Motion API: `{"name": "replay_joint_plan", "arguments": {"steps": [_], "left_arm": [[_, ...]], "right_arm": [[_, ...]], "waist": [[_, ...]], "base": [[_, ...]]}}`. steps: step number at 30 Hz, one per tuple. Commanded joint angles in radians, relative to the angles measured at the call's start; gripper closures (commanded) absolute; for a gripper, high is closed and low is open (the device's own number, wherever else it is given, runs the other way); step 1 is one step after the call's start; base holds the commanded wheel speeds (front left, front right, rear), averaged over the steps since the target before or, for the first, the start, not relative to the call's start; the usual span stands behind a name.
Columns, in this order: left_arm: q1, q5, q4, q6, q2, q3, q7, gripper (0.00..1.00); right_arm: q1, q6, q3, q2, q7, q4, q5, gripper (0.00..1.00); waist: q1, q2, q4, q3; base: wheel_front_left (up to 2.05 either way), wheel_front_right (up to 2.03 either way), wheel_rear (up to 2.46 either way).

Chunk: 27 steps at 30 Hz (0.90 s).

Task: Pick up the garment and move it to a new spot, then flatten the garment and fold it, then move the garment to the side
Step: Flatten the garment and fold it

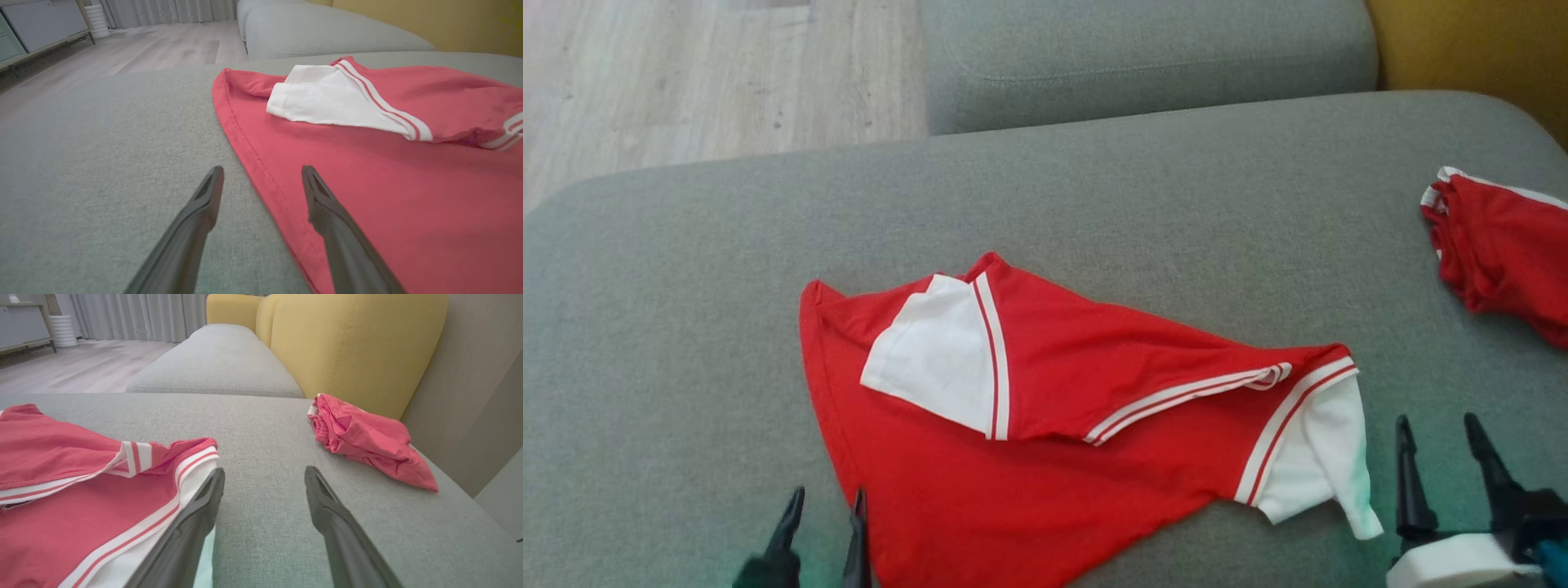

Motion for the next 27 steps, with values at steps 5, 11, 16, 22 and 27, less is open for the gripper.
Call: {"name": "replay_joint_plan", "arguments": {"steps": [5, 11, 16, 22, 27], "left_arm": [[-0.180, -0.041, 0.107, -0.010, -0.013, 0.059, 0.048, 0.00], [-0.281, -0.096, 0.231, -0.026, -0.010, 0.078, 0.170, 0.00], [-0.331, -0.150, 0.273, -0.051, -0.019, 0.093, 0.250, 0.00], [-0.374, -0.172, 0.268, -0.115, -0.029, 0.060, 0.292, 1.00], [-0.444, -0.158, 0.267, -0.102, -0.017, 0.063, 0.252, 1.00]], "right_arm": [[-0.042, -0.001, 0.073, -0.011, -0.030, 0.011, 0.022, 0.00], [-0.062, -0.001, 0.111, -0.011, -0.032, -0.009, 0.035, 0.00], [-0.067, -0.001, 0.132, -0.011, -0.032, -0.024, 0.046, 0.00], [-0.075, -0.001, 0.138, -0.011, -0.032, -0.031, 0.064, 0.00], [-0.093, -0.001, 0.142, -0.011, -0.032, -0.035, 0.076, 0.00]], "waist": [[0.0000, 0.0000, -0.020, 0.031], [0.0000, 0.0000, -0.042, 0.058], [0.0000, 0.0000, -0.057, 0.072], [0.0000, 0.0000, -0.061, 0.099], [0.0000, 0.0000, -0.060, 0.129]], "base": [[0.00, 0.00, 0.00], [0.00, 0.00, 0.00], [0.00, 0.00, 0.00], [0.00, 0.00, 0.00], [0.00, 0.00, 0.00]]}}
